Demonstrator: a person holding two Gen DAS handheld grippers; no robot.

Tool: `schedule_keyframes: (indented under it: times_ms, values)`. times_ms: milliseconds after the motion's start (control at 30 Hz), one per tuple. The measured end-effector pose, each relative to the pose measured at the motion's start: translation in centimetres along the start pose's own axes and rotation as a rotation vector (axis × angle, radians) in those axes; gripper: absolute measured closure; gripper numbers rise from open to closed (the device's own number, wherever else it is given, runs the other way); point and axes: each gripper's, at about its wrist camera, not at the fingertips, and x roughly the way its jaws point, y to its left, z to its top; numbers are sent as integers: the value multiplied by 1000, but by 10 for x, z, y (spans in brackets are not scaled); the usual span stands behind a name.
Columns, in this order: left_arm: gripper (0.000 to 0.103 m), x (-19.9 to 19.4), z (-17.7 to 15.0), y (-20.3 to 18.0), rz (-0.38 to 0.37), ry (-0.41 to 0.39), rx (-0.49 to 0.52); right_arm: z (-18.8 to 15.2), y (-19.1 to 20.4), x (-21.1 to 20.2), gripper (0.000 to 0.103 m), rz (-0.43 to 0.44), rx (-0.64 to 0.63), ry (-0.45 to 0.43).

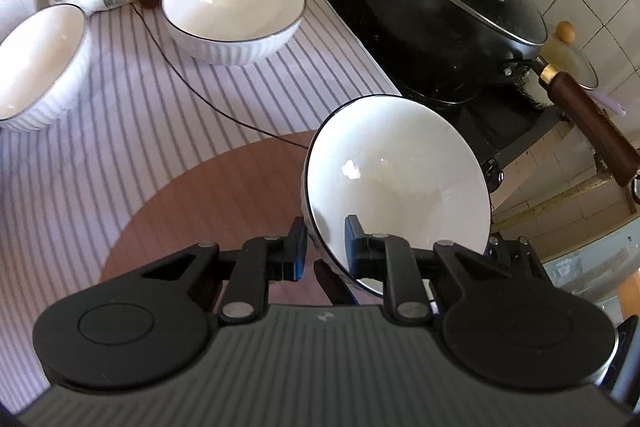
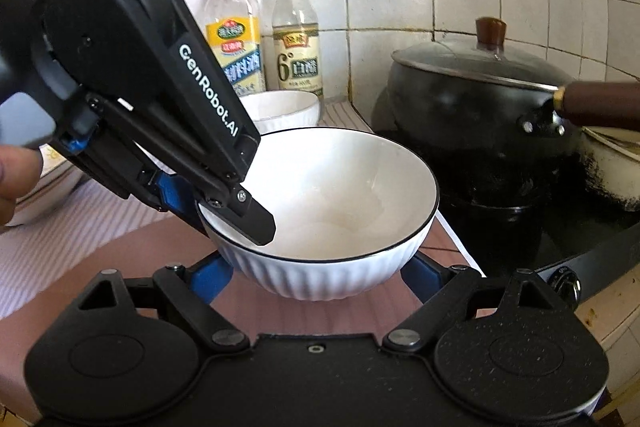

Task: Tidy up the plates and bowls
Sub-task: 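Close both grippers on the white bowl rim, then carry the white bowl beside the plate stack and lower it to the cloth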

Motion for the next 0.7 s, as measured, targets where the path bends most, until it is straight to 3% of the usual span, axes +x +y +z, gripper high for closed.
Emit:
schedule_keyframes:
  times_ms: [167, 333, 500, 700]
  values:
    - [85, -30, -1, 17, -8, -34, -34, 13, 21, -12, 10, 14, -24, -1]
    - [85, -68, -6, 44, -5, -91, -96, 35, 45, -27, 10, 87, -36, 18]
    - [85, -98, -16, 75, 51, -130, -131, 47, 79, -27, 10, 149, -112, -10]
    - [85, -109, -30, 121, 90, -119, -212, 47, 121, -21, 10, 222, -214, -24]
